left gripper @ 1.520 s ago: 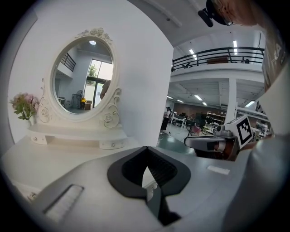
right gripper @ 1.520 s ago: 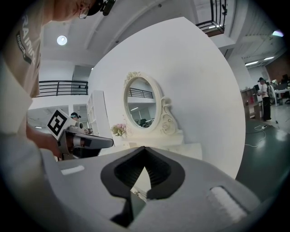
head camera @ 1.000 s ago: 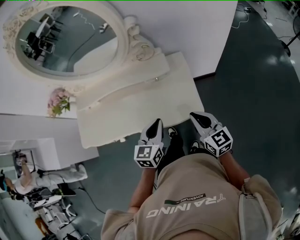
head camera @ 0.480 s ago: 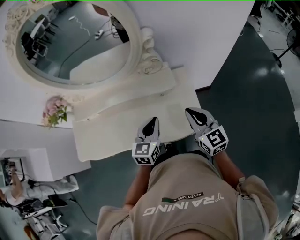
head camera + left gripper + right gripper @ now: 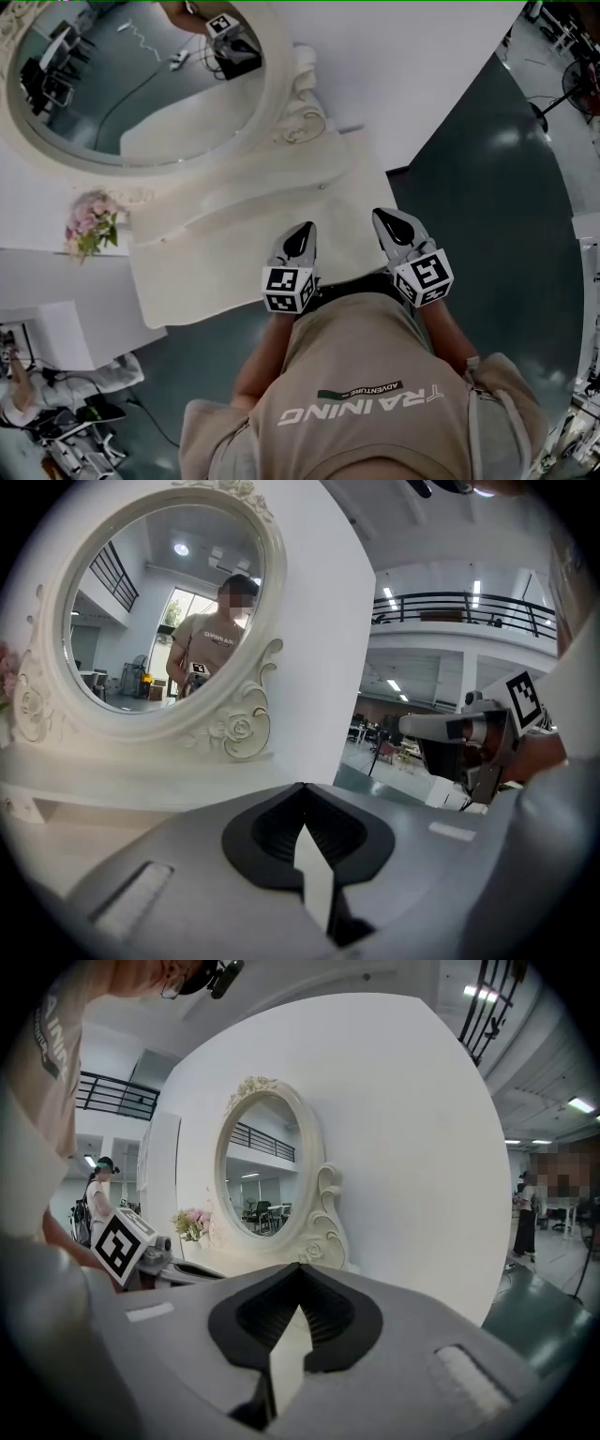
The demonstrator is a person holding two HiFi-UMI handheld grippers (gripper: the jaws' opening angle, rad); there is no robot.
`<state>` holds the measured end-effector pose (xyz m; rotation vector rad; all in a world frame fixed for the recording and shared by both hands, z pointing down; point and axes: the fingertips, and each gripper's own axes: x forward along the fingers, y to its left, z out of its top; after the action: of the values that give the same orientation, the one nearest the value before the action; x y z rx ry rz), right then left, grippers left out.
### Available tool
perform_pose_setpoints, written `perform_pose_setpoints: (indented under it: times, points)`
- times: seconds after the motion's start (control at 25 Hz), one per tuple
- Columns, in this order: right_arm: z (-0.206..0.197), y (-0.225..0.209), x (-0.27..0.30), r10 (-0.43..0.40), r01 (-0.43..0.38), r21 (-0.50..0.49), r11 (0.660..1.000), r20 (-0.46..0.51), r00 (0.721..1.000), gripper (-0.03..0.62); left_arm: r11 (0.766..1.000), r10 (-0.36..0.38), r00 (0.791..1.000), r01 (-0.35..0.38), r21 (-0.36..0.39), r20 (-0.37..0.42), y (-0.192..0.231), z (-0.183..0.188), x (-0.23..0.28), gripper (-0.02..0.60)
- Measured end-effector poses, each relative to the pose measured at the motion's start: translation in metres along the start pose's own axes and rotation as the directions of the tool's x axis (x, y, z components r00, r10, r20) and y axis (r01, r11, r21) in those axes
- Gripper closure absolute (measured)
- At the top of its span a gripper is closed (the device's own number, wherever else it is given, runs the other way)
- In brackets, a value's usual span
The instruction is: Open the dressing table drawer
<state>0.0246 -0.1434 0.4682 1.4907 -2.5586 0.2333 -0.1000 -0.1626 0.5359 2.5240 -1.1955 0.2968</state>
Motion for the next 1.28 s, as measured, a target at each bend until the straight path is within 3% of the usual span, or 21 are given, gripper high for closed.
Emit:
perform_pose_setpoints:
  times: [0.2,0.44,0.68,1.0,1.2,1.28]
  points:
    - [-0.004,-0.003,0.006,0.006,-0.007,-0.021,1.0,-0.014,1.0,0.591,1.0,0.005,1.0,-0.005,-0.02,-0.025,0.005,-0.003,0.013,0.563]
    - [-0.015,-0.028,0.013,0.017,-0.015,0.055,0.998,-0.022,1.0,0.591,0.995,0.069,0.996,-0.073,-0.062,-0.061,0.015,-0.003,0.034,0.563]
    - [-0.021,-0.05,0.031,0.106,-0.107,-0.01,0.994,-0.035,0.994,0.591,0.984,0.154,0.982,-0.162,-0.076,-0.106,0.018,-0.01,0.065,0.563]
    - [-0.054,-0.062,0.046,0.194,-0.195,-0.002,0.981,-0.095,0.976,0.591,0.953,0.264,0.944,-0.287,-0.098,-0.196,0.034,-0.038,0.101,0.563]
    - [-0.061,-0.08,0.053,0.207,-0.196,0.123,0.973,-0.091,0.974,0.591,0.938,0.273,0.925,-0.317,-0.138,-0.265,0.04,-0.06,0.116,0.547]
    - [-0.061,-0.088,0.058,0.191,-0.178,0.129,0.975,-0.09,0.978,0.591,0.933,0.282,0.918,-0.331,-0.144,-0.28,0.045,-0.066,0.12,0.536]
